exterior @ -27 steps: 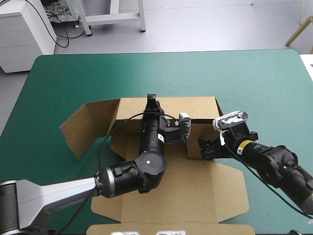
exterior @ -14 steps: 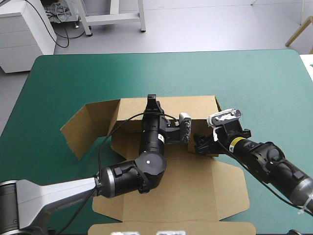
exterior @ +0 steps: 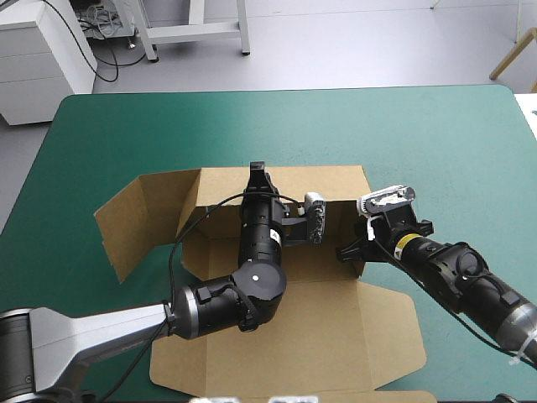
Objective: Fold the box
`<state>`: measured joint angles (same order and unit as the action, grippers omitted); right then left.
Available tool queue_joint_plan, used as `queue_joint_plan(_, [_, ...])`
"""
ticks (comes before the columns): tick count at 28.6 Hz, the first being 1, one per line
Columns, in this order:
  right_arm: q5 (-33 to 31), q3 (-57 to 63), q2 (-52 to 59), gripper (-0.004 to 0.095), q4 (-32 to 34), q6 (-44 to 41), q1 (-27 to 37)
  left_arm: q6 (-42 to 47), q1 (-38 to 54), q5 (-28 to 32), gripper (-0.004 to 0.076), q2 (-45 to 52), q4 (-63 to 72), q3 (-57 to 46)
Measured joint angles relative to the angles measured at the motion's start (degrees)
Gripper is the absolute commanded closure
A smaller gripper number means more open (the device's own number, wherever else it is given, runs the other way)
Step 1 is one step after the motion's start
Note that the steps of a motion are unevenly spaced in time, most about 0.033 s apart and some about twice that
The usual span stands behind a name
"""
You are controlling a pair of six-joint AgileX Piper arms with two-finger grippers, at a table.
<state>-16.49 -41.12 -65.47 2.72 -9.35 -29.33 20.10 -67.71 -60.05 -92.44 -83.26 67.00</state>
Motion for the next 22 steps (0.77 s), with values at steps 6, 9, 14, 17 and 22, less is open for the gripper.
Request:
queue_joint_plan(6, [-0.17,0.00,0.00,0.0912,-0.06,0.00,0.07,0.00,0.00,1.32,0.0498,0.00,0.12,0.00])
queue_joint_plan(9, [-0.17,0.00,-0.03,0.0912,-0.11,0.00,0.07,0.07,-0.07,3.22,0.0283,0.00,1.10,0.00])
queue_joint_plan(14, [-0.59,0.00,-0.07,0.0912,0.15,0.00,0.07,2.19,-0.12,3.57,0.0167,-0.46,1.29,0.05])
queue_joint_plan(17, [-1.64,-0.70,-0.10,0.0912,0.68,-0.44,0.07,2.73,-0.90,1.90,0.0171,-0.58,1.03,0.05])
queue_joint_plan(22, [-7.66,-7.01,-3.03,0.0912,6.30,-6.24,0.07,2.96,-5.83,-2.18,0.0178,-0.65,-0.50,0.05])
